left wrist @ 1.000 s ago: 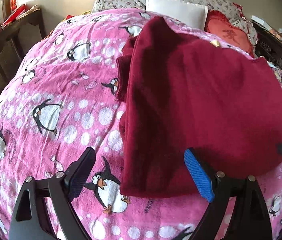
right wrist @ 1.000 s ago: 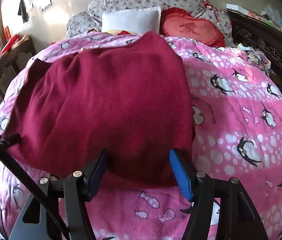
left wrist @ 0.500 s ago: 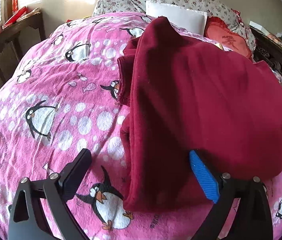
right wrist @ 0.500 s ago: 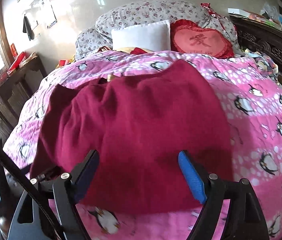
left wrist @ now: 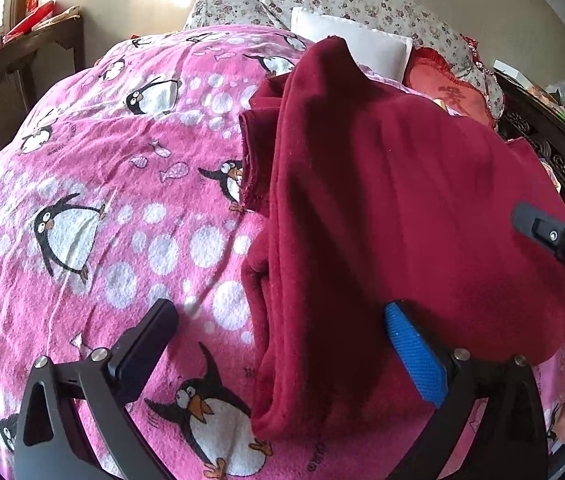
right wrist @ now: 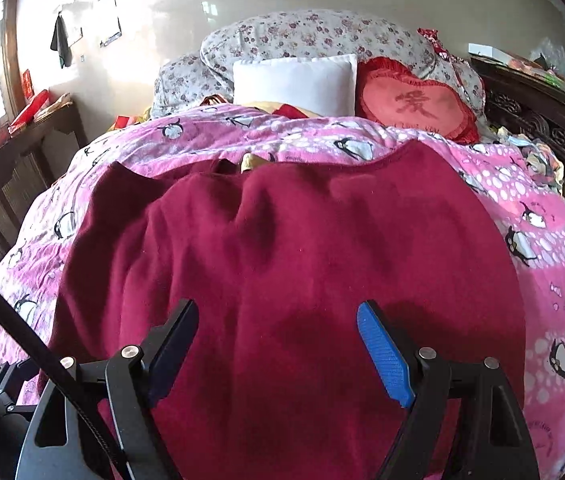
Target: Fold small clothes
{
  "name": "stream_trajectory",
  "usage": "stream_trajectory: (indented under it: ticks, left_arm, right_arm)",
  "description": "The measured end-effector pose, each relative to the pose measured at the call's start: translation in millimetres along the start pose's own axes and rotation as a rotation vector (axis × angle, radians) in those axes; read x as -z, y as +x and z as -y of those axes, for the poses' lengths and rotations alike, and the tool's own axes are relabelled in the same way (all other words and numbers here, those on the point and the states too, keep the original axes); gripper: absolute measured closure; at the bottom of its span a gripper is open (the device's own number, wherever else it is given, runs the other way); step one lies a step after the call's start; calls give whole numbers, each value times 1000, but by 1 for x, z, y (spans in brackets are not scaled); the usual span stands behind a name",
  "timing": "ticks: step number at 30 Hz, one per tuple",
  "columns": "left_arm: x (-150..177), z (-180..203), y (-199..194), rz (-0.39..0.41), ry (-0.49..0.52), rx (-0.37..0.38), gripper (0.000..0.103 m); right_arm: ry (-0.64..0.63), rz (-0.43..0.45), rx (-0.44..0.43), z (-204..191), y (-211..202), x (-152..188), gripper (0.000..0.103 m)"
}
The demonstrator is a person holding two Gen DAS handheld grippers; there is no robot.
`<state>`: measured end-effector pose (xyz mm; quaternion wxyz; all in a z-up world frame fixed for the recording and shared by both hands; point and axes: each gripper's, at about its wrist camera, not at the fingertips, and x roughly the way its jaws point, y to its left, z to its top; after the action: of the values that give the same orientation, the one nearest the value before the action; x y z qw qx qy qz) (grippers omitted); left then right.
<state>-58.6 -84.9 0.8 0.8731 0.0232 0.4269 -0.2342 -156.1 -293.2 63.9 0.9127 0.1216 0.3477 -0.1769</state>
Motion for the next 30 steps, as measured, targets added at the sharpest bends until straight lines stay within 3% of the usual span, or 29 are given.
stream_trajectory:
  ticks: [17, 30]
  left_arm:
    - [-1, 1, 3, 0, 6, -7, 0]
    - [-4, 3, 9, 3, 8, 4, 0]
  right_arm:
    - [-29, -5, 27, -3, 10, 16, 10]
    - [23, 39, -18, 1, 7, 19, 7]
